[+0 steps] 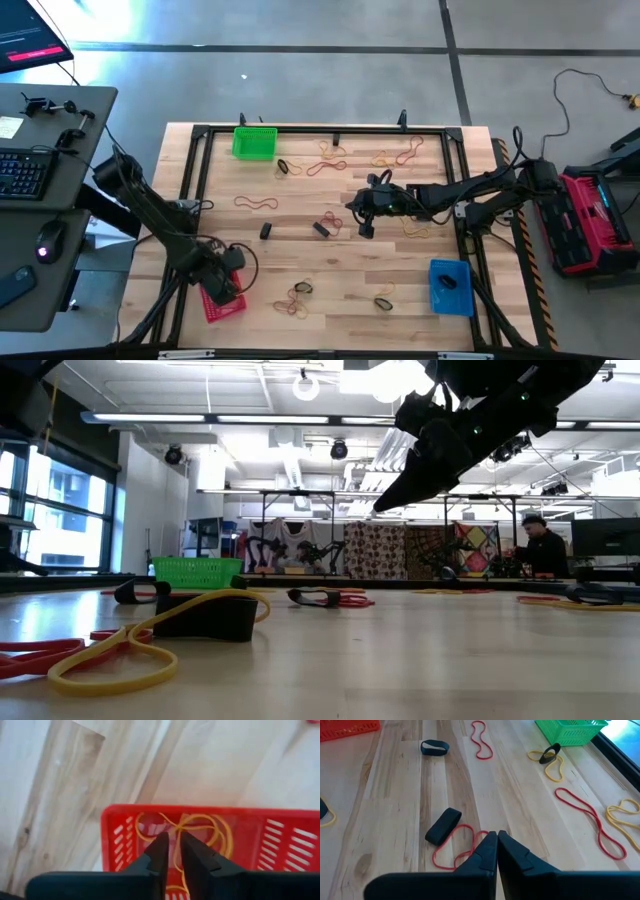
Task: Sort rubber bands into baskets
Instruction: Adjust the red bin
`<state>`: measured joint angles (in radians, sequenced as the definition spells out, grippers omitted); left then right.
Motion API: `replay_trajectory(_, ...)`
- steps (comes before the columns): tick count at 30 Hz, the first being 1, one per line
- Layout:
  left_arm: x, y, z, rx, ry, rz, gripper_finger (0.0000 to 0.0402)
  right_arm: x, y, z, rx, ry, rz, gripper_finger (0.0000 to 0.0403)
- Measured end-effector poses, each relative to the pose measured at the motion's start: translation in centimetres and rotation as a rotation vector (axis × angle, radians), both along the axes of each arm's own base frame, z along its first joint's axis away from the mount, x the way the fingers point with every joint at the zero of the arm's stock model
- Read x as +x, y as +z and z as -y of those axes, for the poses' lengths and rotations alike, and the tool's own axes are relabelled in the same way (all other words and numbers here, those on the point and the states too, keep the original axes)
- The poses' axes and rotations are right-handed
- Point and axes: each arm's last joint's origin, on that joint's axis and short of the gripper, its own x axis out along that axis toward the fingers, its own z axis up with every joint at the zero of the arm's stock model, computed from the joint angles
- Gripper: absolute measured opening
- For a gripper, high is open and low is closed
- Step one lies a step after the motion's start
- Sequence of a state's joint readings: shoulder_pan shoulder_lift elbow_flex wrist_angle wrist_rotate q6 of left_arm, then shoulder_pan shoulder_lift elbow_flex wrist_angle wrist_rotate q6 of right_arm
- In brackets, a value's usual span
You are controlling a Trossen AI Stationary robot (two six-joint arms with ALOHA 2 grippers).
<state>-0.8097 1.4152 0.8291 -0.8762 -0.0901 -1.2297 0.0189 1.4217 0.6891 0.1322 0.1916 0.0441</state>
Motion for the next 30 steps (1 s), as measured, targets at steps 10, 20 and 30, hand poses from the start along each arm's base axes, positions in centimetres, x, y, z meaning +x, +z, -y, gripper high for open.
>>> replay_trajectory(10,0.3,-1.9,0.0,0.144,0.022,-0.046,0.0004,0.0,0.0,0.0,0.000,0.000,-0.001,0.0000)
replay_trajectory(20,1.5,-2.6,1.0,0.142,-0.118,0.072,0.0005,0.0,-0.1,0.0,0.000,0.000,-0.008,0.0000)
replay_trajectory(30,1.5,-2.3,1.1,0.106,-0.152,0.075,0.0005,-0.1,-0.1,0.0,-0.006,0.004,-0.012,0.0000)
